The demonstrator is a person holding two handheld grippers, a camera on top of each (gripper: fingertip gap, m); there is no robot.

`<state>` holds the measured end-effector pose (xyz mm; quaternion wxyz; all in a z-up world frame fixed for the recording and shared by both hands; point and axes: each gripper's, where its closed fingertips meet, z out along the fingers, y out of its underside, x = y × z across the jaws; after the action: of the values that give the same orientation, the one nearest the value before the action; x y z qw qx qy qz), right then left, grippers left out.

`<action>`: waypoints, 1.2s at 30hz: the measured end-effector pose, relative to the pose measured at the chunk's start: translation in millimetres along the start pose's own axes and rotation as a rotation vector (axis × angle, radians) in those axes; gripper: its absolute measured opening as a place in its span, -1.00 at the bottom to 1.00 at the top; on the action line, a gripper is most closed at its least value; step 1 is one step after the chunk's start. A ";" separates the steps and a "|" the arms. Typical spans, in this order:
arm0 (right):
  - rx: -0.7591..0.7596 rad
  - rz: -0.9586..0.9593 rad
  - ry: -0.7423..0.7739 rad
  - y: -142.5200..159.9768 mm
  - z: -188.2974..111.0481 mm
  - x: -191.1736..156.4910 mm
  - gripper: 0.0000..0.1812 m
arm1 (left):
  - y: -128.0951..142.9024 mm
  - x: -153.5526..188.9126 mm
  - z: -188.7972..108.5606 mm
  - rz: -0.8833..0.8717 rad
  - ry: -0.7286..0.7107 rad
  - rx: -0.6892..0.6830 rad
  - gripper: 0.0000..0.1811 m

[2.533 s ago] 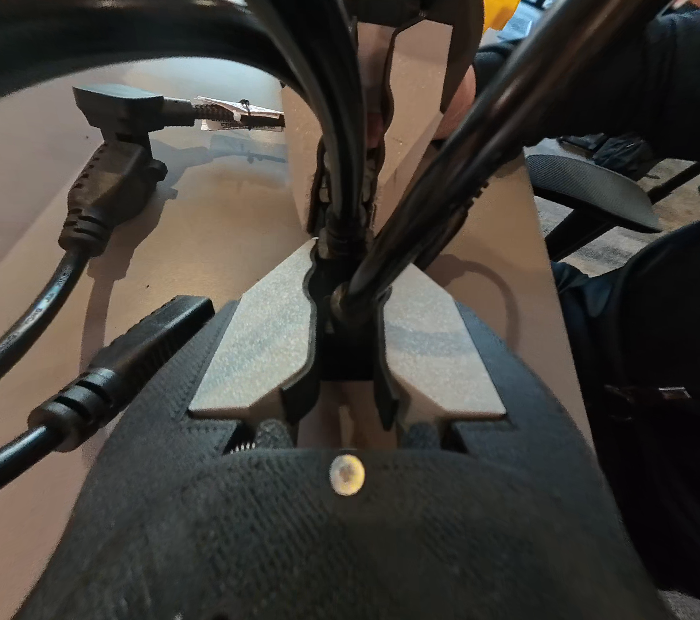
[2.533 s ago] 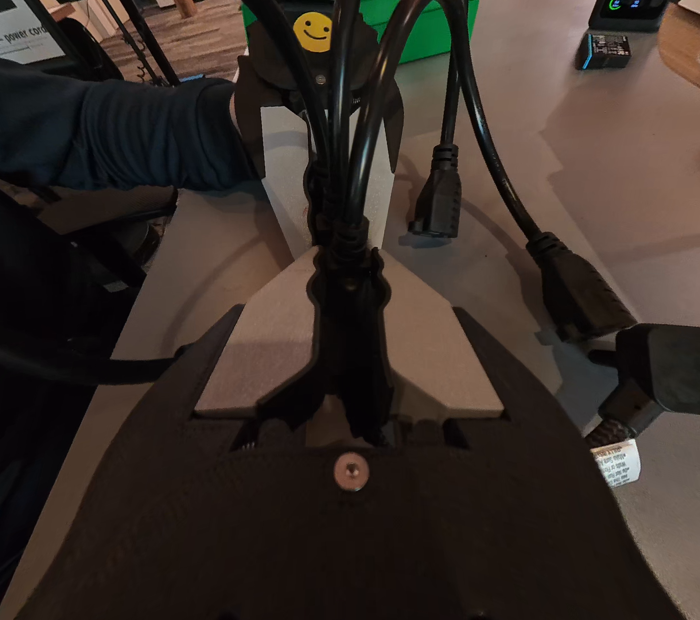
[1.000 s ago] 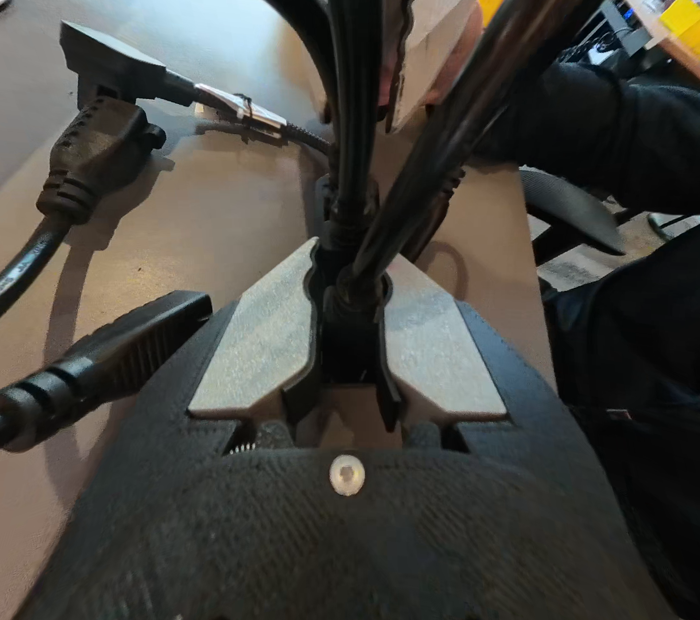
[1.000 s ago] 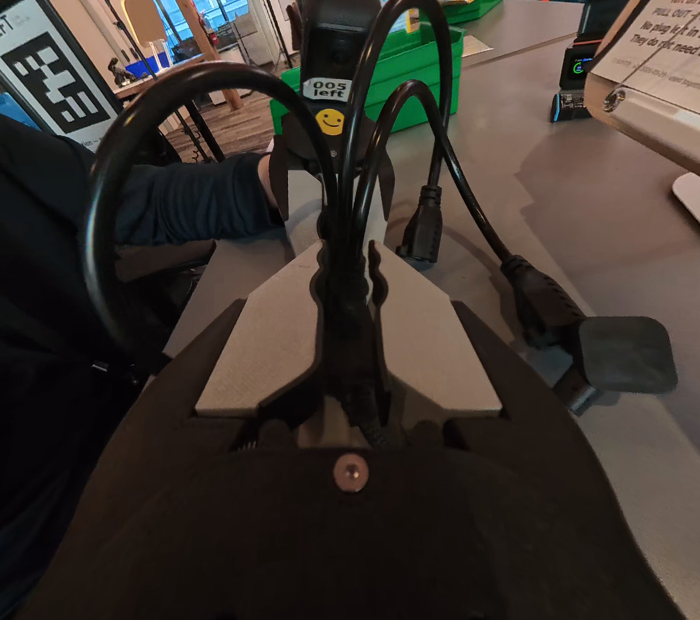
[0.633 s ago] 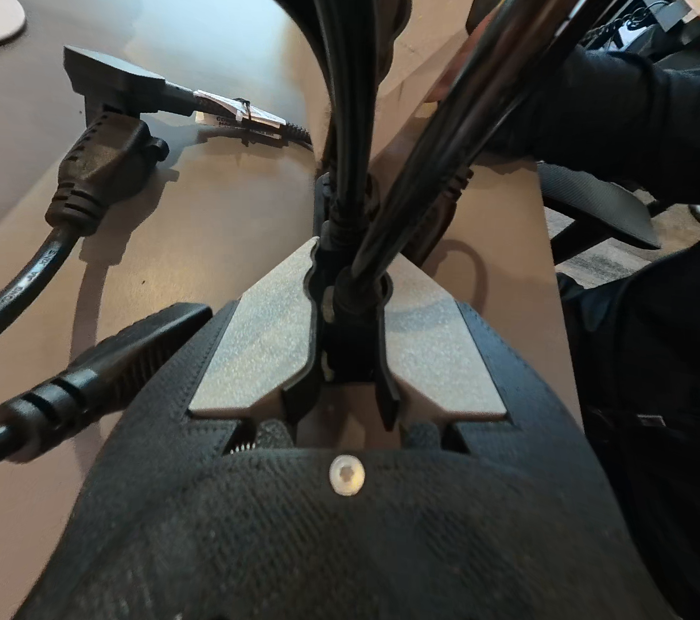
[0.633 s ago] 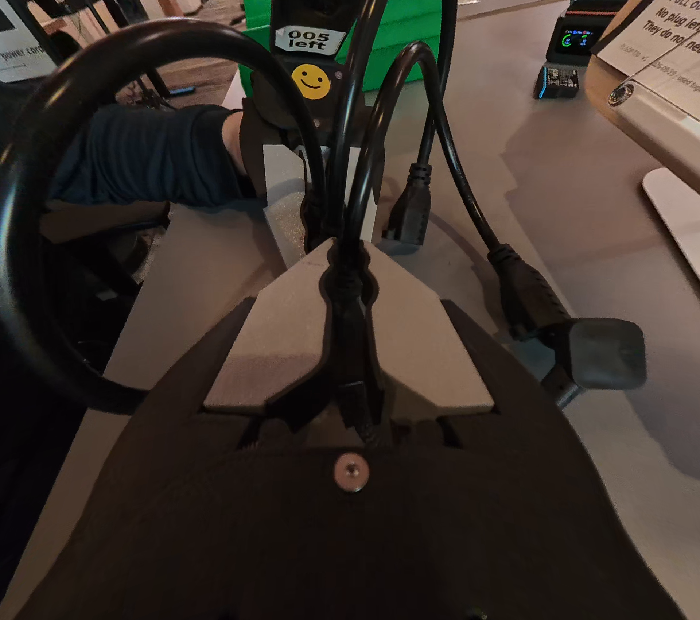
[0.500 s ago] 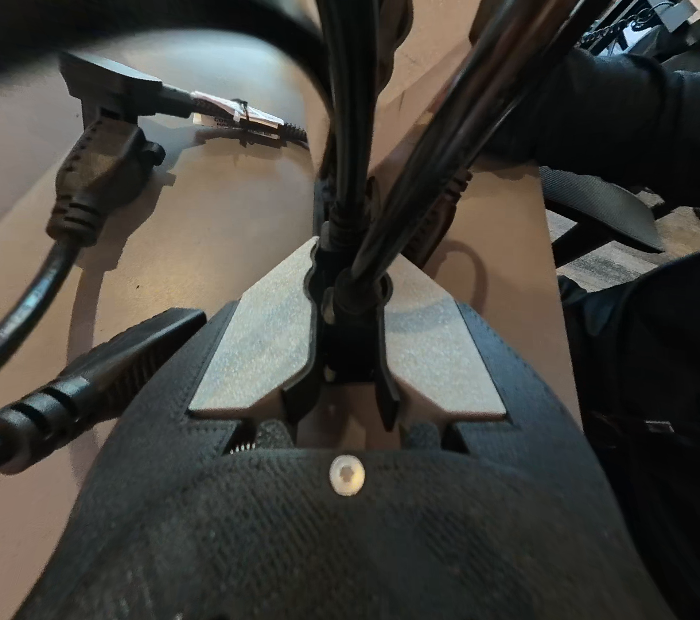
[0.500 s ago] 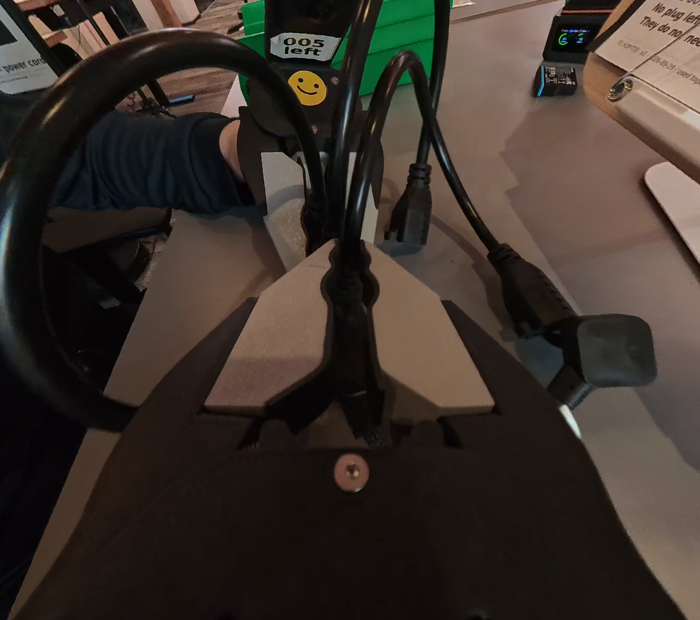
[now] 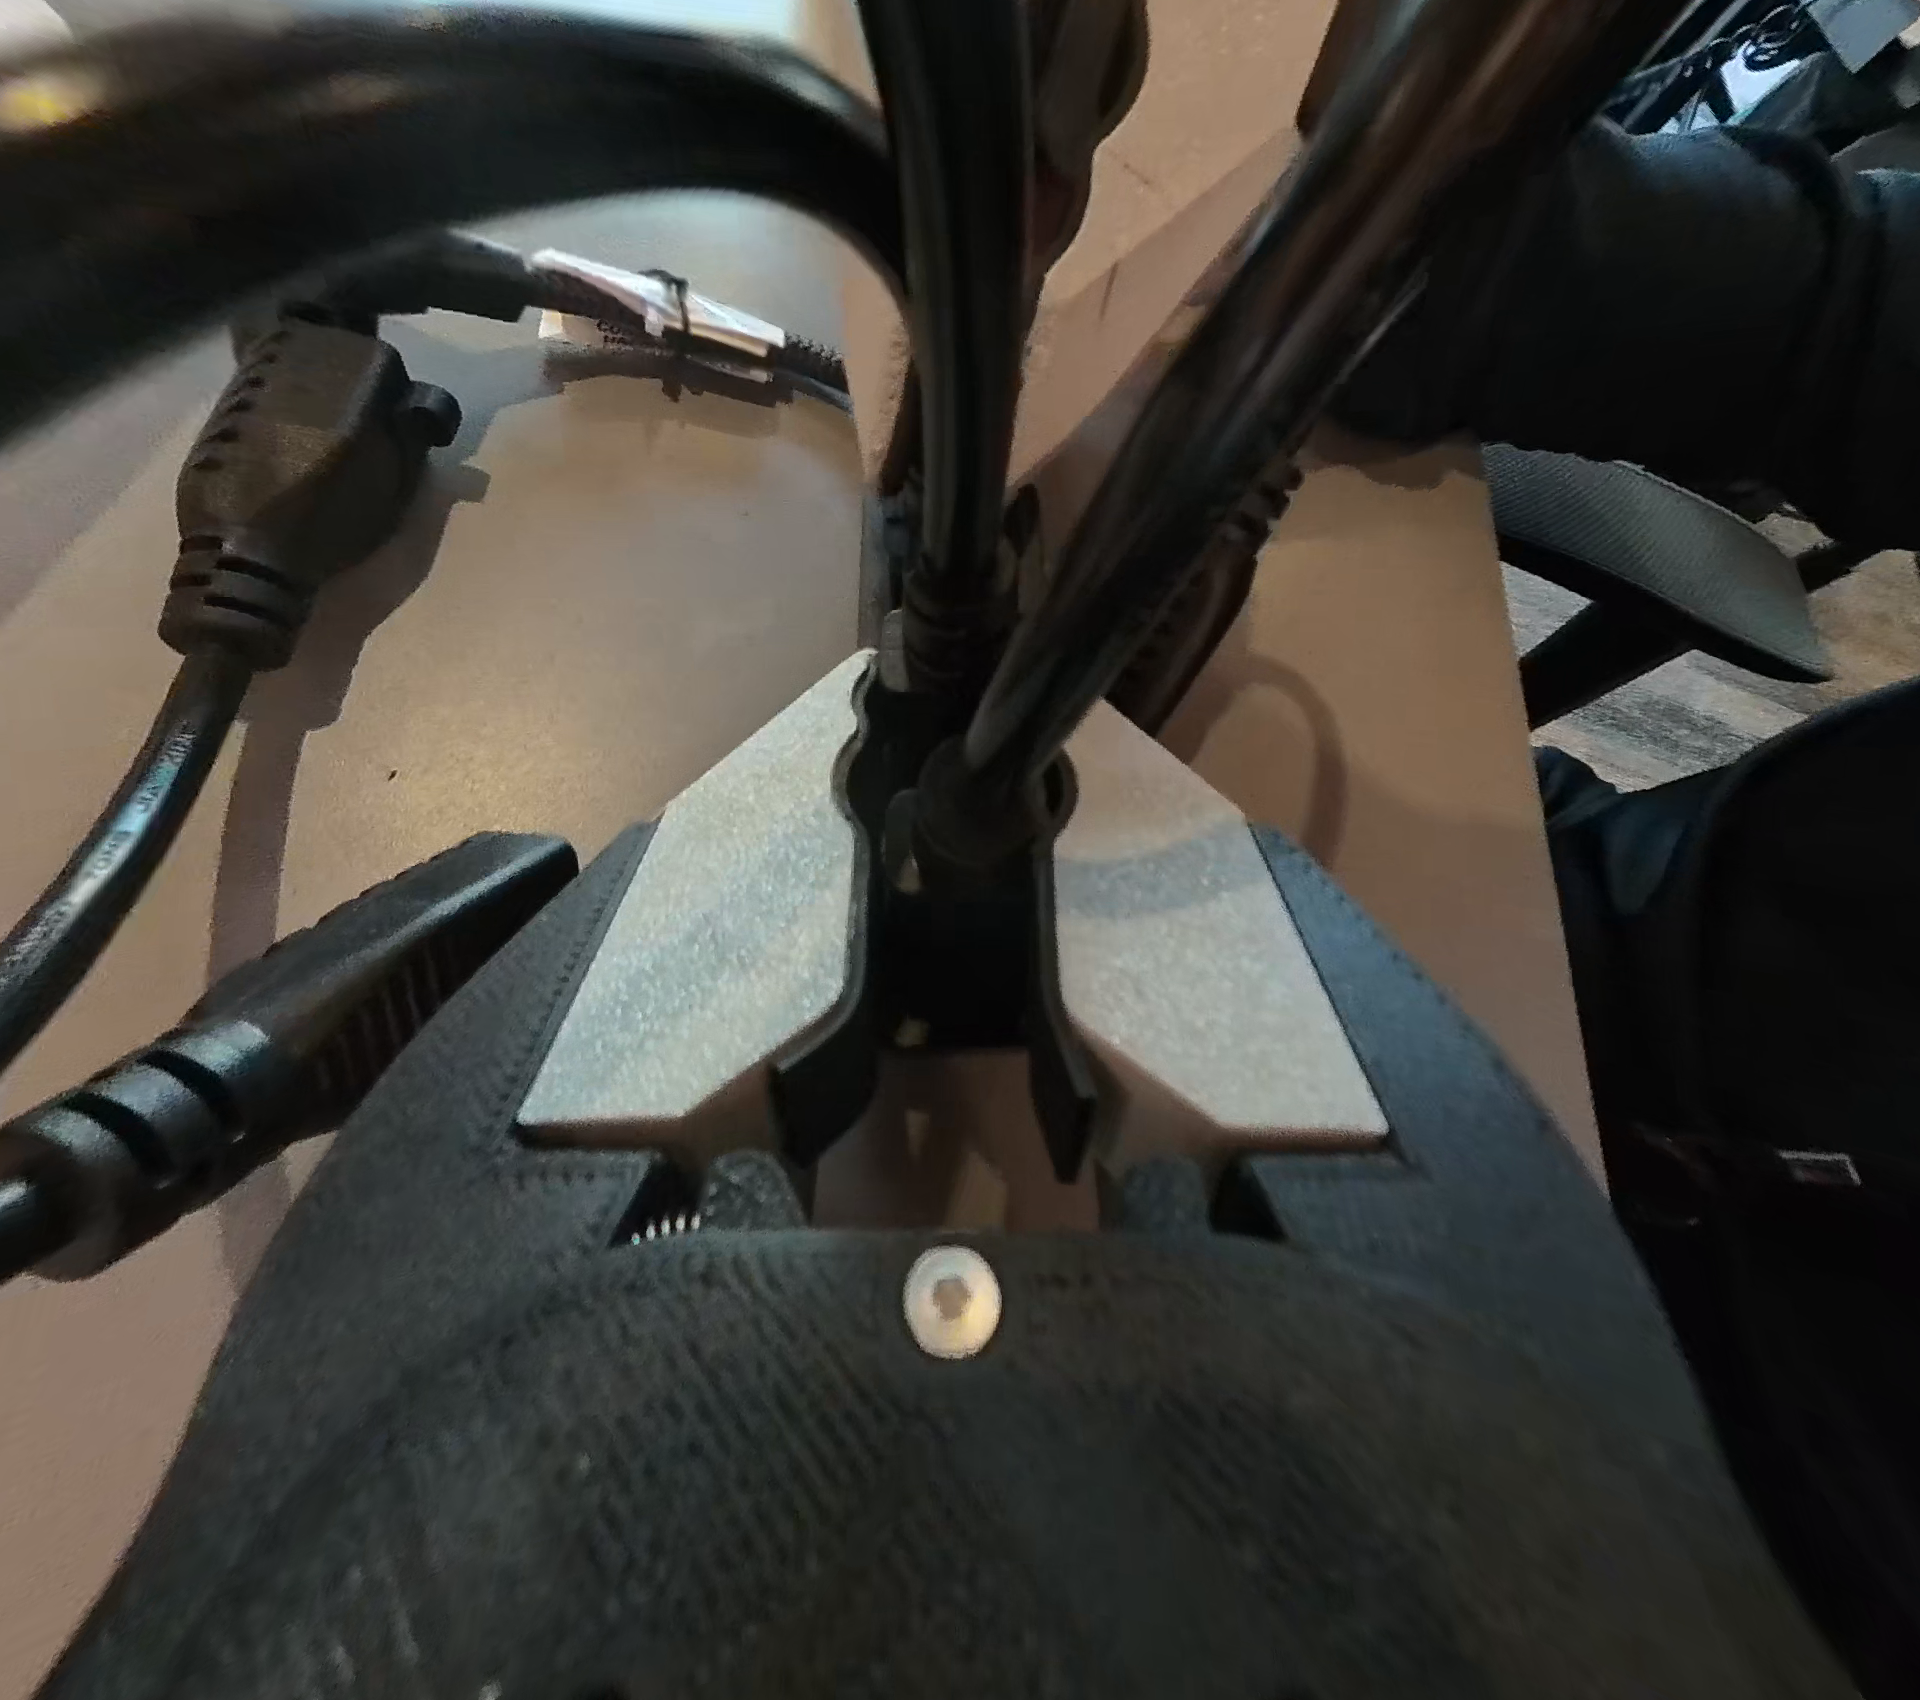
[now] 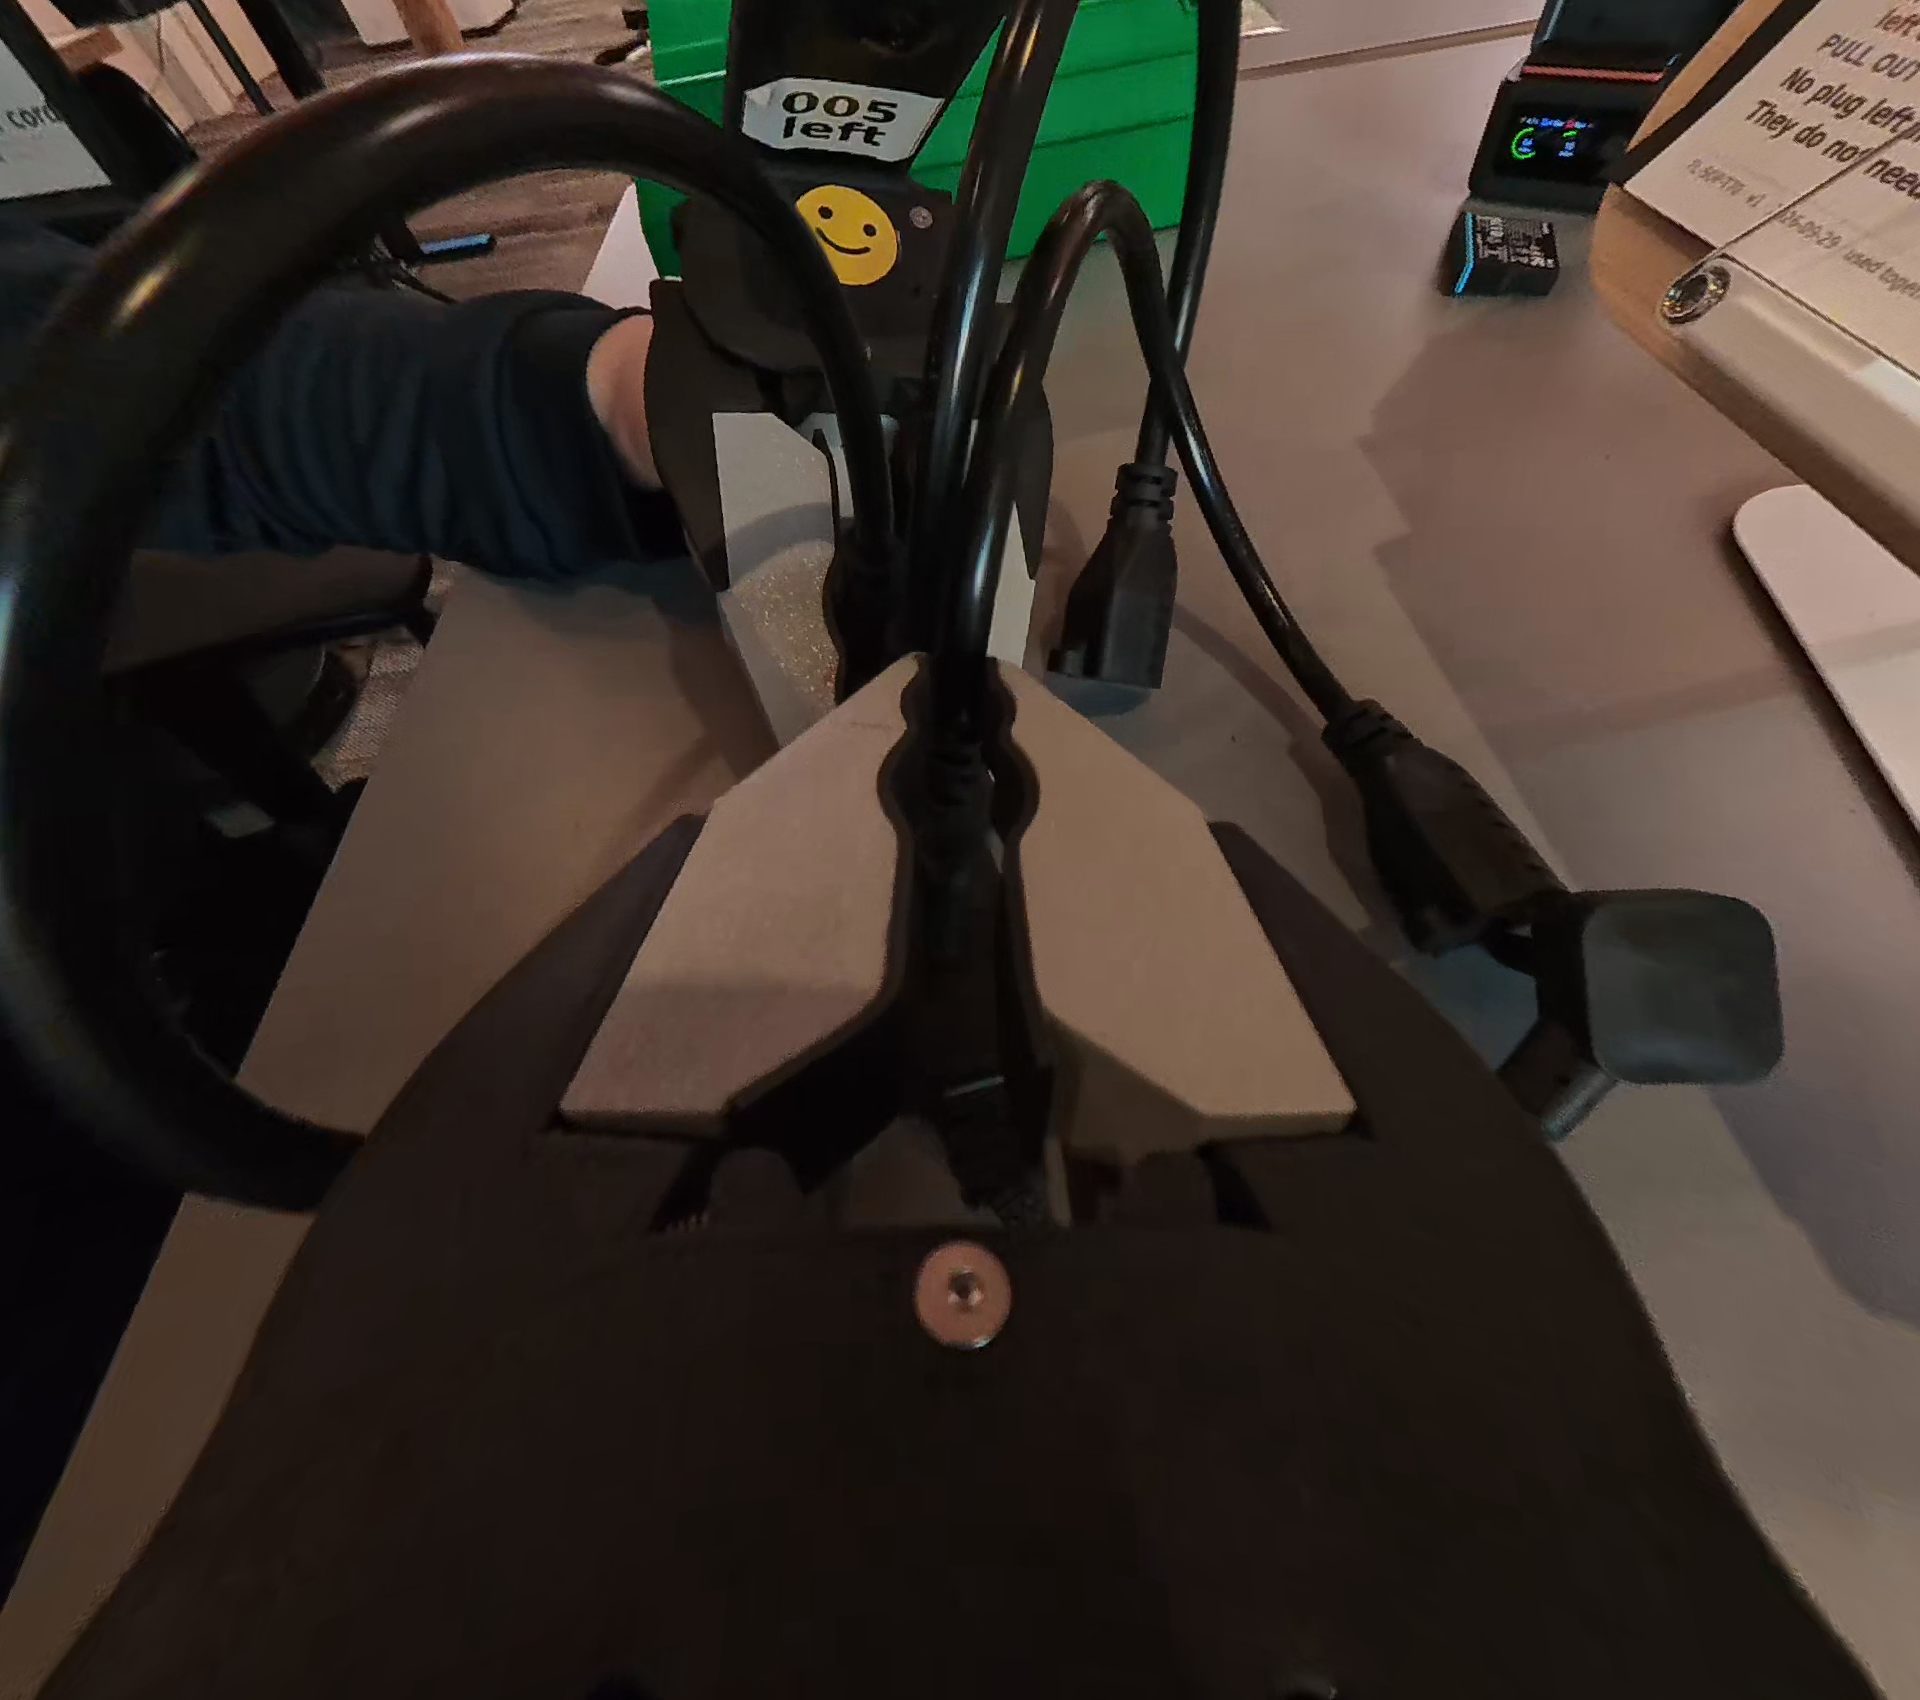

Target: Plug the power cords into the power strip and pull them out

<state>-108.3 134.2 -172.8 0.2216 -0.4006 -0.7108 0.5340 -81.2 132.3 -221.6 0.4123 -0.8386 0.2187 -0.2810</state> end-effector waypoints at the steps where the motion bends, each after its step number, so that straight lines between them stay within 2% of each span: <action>1: -0.010 0.008 -0.016 0.9 -2.4 1.5 -0.93 | -0.2 -0.2 0.2 -0.004 0.006 -0.002 -0.72; 6: 0.017 0.069 -0.075 0.9 -3.4 -1.1 -0.94 | 1.5 1.6 -1.1 0.004 0.017 -0.006 -0.72; 18: 0.044 0.084 -0.042 -1.0 -1.4 4.2 -0.94 | -3.6 -2.4 3.3 -0.028 -0.018 0.012 -0.73; 25: 0.036 0.133 -0.107 1.3 -8.3 5.2 -0.94 | -3.2 -2.4 3.3 -0.007 -0.025 -0.002 -0.72; 36: 0.031 0.071 -0.050 -1.1 -1.4 1.7 -0.94 | -3.6 -1.3 3.7 -0.010 -0.025 0.012 -0.73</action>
<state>-108.6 136.3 -171.5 0.1909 -0.4088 -0.6930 0.5624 -79.2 137.2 -220.9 0.4185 -0.8407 0.2078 -0.2738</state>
